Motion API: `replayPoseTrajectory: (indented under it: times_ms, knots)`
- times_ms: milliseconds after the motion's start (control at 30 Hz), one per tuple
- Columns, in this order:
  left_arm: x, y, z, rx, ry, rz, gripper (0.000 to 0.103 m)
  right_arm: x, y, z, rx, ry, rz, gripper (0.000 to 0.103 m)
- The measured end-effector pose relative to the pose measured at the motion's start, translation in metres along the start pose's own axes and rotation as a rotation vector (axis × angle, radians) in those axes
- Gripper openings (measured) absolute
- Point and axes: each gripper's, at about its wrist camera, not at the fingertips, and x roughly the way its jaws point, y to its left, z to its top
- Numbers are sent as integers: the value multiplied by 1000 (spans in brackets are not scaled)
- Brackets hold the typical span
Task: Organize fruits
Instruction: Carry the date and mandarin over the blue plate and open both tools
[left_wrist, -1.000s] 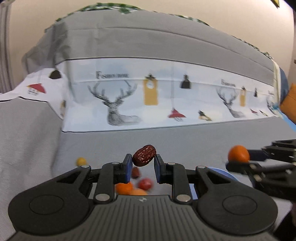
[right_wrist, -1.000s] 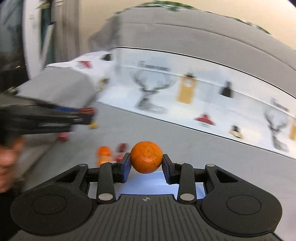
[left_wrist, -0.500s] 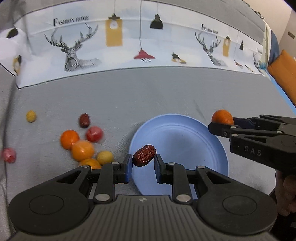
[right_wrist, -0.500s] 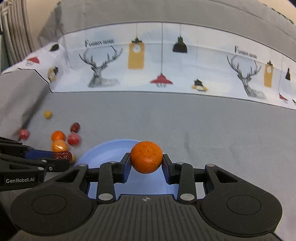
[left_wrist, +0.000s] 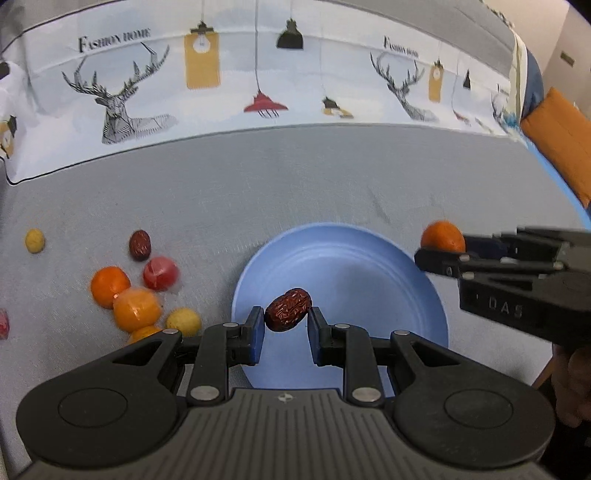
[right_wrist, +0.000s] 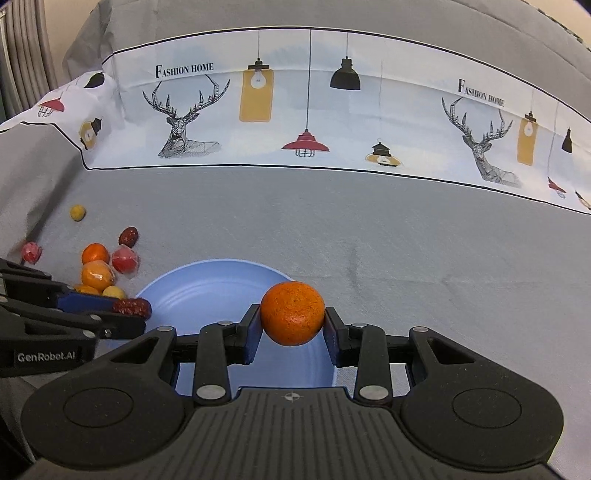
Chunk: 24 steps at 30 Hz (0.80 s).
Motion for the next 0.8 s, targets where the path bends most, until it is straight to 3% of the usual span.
replayPoseTrajectory:
  times_ms: [133, 433, 800]
  knots:
    - [-2, 3, 2, -35, -7, -16, 27, 0, -1, 0, 8, -3, -6, 37]
    - [1, -21, -6, 107, -13, -34, 27, 4, 1, 0, -2, 5, -5, 37]
    - [2, -21, -6, 134, -16, -46, 27, 7, 0, 0, -11, 10, -11, 38]
